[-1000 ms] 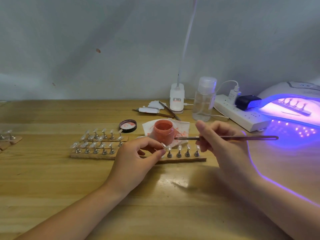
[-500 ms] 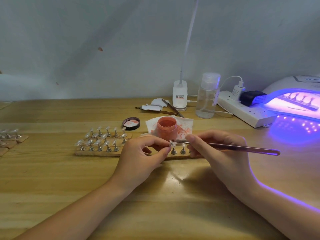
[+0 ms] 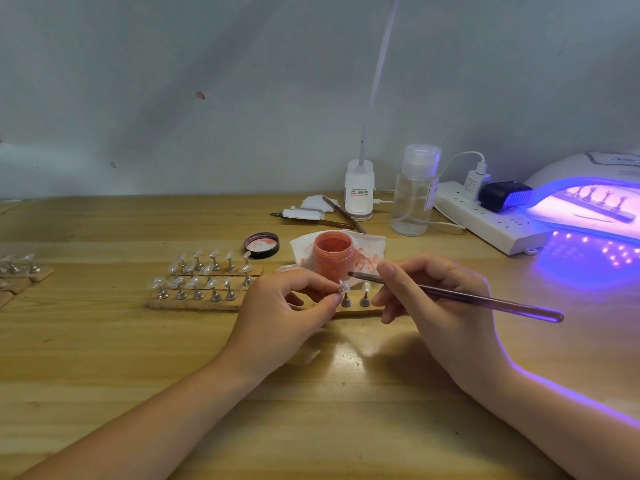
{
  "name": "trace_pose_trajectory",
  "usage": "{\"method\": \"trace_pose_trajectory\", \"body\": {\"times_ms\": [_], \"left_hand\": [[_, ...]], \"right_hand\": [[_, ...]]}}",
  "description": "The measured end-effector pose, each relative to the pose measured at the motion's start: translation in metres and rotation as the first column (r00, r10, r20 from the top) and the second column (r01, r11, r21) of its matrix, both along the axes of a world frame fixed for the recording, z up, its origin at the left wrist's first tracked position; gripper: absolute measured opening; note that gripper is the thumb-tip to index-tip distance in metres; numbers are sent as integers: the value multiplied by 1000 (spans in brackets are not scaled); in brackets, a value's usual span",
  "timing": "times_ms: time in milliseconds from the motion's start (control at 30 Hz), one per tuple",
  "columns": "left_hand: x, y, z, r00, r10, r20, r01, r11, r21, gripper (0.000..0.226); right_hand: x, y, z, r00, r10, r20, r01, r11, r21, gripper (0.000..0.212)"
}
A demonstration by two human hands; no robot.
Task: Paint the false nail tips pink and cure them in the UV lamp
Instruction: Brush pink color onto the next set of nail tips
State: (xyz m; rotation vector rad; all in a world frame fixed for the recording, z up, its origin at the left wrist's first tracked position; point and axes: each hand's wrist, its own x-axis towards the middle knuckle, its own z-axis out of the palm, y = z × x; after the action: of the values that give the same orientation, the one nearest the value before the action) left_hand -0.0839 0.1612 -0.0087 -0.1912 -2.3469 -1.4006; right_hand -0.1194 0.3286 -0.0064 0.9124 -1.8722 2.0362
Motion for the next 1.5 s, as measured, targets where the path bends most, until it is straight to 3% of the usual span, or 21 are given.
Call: {"method": "trace_pose_trajectory", "body": {"times_ms": [133, 233, 433, 667, 867, 1100, 1267, 1500], "left_hand": [[0, 0, 0, 1000, -6, -7, 6, 1000, -6, 24], [0, -1, 0, 1000, -5, -11, 5, 1000, -3, 26], [1, 0, 0, 1000, -6, -4, 6, 1000, -12, 22], [0, 0, -1, 1000, 8, -3, -8, 1000, -10, 26], [0, 0, 0, 1000, 15, -2, -15, 1000, 2, 25], [1, 0, -1, 1000, 17, 9, -17, 1000, 10, 22], [-1, 0, -1, 1000, 24, 6, -24, 999, 31, 24], [-1, 0, -2, 1000, 17, 8, -18, 1000, 16, 24]], "right_hand": [[1, 0, -2, 998, -11, 64, 9, 999, 37, 21], [0, 0, -2, 997, -17, 80, 13, 998, 57, 19], [-1, 1, -5, 999, -34, 15, 32, 994, 105, 11], [0, 4, -3, 998, -32, -53, 40, 988, 146, 28], [1, 2, -5, 993, -63, -100, 80, 981, 177, 8], [0, 3, -5, 979, -81, -188, 128, 960, 248, 12], [3, 6, -7, 986, -49, -161, 87, 967, 239, 30], [1, 2, -5, 983, -116, -143, 146, 962, 230, 17]]}}
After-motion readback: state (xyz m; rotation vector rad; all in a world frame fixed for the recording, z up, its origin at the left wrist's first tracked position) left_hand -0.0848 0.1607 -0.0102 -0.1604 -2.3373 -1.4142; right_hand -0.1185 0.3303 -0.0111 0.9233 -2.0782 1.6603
